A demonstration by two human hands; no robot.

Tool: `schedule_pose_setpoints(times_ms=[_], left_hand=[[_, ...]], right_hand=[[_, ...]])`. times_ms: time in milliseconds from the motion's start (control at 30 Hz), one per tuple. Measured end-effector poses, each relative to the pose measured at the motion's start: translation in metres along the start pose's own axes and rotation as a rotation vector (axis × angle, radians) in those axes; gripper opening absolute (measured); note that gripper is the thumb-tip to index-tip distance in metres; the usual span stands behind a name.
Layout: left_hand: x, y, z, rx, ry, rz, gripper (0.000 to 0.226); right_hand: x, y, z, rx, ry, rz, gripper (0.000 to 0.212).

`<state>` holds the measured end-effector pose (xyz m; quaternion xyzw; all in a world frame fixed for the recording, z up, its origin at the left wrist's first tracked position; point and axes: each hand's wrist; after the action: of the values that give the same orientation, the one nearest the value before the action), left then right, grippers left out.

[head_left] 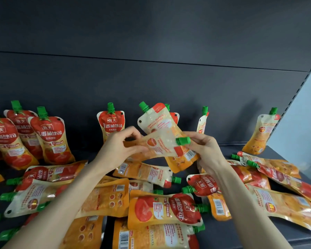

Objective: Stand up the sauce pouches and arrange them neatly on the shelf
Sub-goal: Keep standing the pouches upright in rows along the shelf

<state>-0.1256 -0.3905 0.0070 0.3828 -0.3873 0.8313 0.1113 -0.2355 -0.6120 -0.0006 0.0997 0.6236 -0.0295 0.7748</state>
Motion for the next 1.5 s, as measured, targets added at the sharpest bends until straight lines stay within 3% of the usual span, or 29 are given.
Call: schedule_pose_setpoints(times_ms=[200,300,567,700,767,900,1000,1100,1200,1300,1367,1500], left_hand=[[-0.003,-0.012,-0.022,0.073,-0.182,-0.114,0.024],[0.001,-0.016,-0.03,0.113,-0.234,-0.248,0.024],[0.01,-0.017,-0.044,0.209,-0.319,-0.412,0.031],[0.008,-0.006,-0.045,0.234,-0.318,-0.467,0.026],[0.006,-0.001,-0.046,0.219,-0.315,-0.481,0.04],[0.001,0.004,-0.045,0.163,-0.356,-0.558,0.059],[0.003,0.006,-0.043,0.121,-0.384,-0.581,0.061],[0.007,0.007,-0.032,0.13,-0.467,-0.567,0.058],[0.0,0.002,-0.025,0.161,-0.505,-0.648,0.042],[-0.011,0.004,-0.021,0.145,-0.508,-0.615,0.073],[-0.014,0.004,-0.025,0.101,-0.465,-0.578,0.094],[-0.016,0.006,-0.025,0.14,-0.446,-0.519,0.094]], right_hand=[[0.001,0.021,0.004,-0.147,0.069,0.071,0.036],[0.003,0.034,0.004,-0.208,0.118,0.128,0.034],[0.007,0.071,0.002,-0.052,0.21,0.302,0.019],[0.006,0.084,0.0,-0.072,0.208,0.3,0.022],[0.008,0.088,0.0,-0.065,0.203,0.25,0.023],[0.011,0.097,0.0,-0.058,0.172,0.047,0.045],[0.009,0.105,0.0,-0.051,0.129,0.018,0.022],[0.008,0.106,0.001,-0.082,0.094,0.059,0.018],[0.01,0.106,0.003,-0.081,0.053,0.011,0.033],[0.012,0.106,0.006,-0.077,0.049,-0.012,0.049],[0.015,0.106,0.009,-0.056,0.065,0.019,0.046],[0.017,0.111,0.011,-0.008,0.066,0.058,0.054]])
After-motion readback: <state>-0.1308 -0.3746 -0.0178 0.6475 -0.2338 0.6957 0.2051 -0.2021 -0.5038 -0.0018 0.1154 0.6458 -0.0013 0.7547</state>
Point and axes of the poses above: each hand's wrist, its own z-axis towards the middle knuckle, its own y-axis out of the palm, x = y × z, and after that the axes turned 8 degrees about -x, right-handed
